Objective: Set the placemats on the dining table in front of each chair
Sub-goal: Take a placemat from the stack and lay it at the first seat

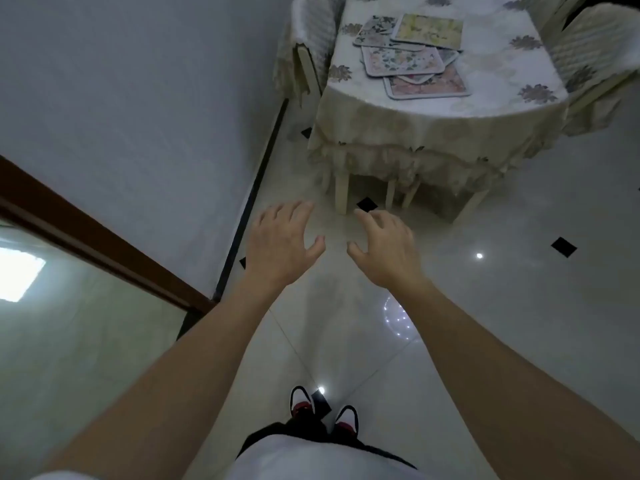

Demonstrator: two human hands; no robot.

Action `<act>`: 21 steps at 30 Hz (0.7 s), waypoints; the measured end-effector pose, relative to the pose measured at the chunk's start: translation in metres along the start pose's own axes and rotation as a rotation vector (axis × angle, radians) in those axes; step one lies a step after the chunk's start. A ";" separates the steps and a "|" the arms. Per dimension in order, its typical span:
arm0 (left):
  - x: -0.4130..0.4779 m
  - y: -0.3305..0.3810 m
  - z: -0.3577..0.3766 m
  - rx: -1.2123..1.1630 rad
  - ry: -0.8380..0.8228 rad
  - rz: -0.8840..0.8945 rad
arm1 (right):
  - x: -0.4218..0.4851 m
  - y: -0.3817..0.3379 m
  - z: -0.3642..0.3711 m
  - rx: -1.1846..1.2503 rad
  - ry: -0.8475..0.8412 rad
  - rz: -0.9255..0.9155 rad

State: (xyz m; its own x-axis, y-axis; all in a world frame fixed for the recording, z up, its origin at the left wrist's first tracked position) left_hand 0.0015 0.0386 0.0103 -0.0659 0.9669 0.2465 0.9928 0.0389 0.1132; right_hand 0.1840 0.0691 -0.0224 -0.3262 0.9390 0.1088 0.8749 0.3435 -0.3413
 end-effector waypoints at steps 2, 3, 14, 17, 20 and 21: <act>0.005 -0.003 -0.005 0.003 0.018 0.000 | 0.009 -0.003 -0.003 -0.008 0.020 -0.024; 0.009 -0.006 -0.005 0.011 0.035 0.000 | 0.016 -0.004 -0.002 -0.021 0.035 -0.041; 0.085 -0.063 0.013 -0.001 0.095 -0.034 | 0.111 -0.026 0.022 -0.056 0.026 -0.103; 0.127 -0.088 0.025 -0.014 0.089 -0.051 | 0.160 -0.033 0.032 -0.052 0.013 -0.098; 0.170 -0.117 0.033 -0.046 0.082 -0.079 | 0.211 -0.046 0.040 -0.041 0.016 -0.096; 0.184 -0.127 0.035 -0.047 0.087 -0.082 | 0.228 -0.052 0.043 -0.046 0.018 -0.100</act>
State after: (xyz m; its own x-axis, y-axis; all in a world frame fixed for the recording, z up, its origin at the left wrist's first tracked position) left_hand -0.1334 0.2204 0.0073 -0.1566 0.9355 0.3167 0.9782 0.1027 0.1804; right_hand 0.0483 0.2643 -0.0201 -0.4069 0.8999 0.1571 0.8538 0.4358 -0.2849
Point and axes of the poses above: each hand's wrist, its own x-axis towards the middle knuckle, its own z-axis out of the palm, y = z × x, the point moved 4 cm from there along x, towards the middle knuckle, and after that the axes turned 6 degrees about -z, right-handed, at the moved point
